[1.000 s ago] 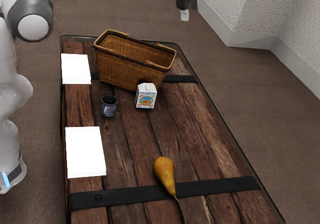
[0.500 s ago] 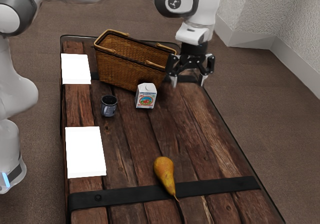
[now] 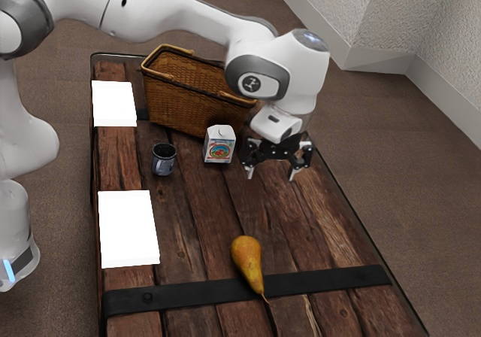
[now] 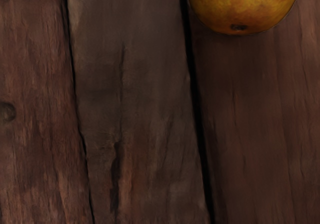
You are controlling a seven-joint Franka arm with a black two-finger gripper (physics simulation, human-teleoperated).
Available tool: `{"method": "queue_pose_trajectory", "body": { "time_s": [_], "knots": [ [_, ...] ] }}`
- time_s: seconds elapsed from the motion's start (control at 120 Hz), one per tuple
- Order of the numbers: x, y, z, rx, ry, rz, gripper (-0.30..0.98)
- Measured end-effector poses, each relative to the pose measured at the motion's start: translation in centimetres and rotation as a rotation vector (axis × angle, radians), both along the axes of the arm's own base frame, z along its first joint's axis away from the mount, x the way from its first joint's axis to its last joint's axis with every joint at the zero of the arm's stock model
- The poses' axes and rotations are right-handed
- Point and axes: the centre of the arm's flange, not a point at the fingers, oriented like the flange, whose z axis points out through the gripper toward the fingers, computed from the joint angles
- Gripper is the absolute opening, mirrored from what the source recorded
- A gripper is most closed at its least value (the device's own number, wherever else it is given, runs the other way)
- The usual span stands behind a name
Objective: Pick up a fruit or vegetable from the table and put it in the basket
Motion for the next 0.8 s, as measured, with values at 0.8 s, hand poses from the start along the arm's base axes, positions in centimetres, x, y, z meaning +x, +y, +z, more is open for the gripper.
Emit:
{"method": "queue_pose_trajectory", "body": {
  "time_s": [0.8],
  "knots": [
    [-4.9, -9.5, -8.1, 0.011, 0.021, 0.222, 0.69]
  ]
}}
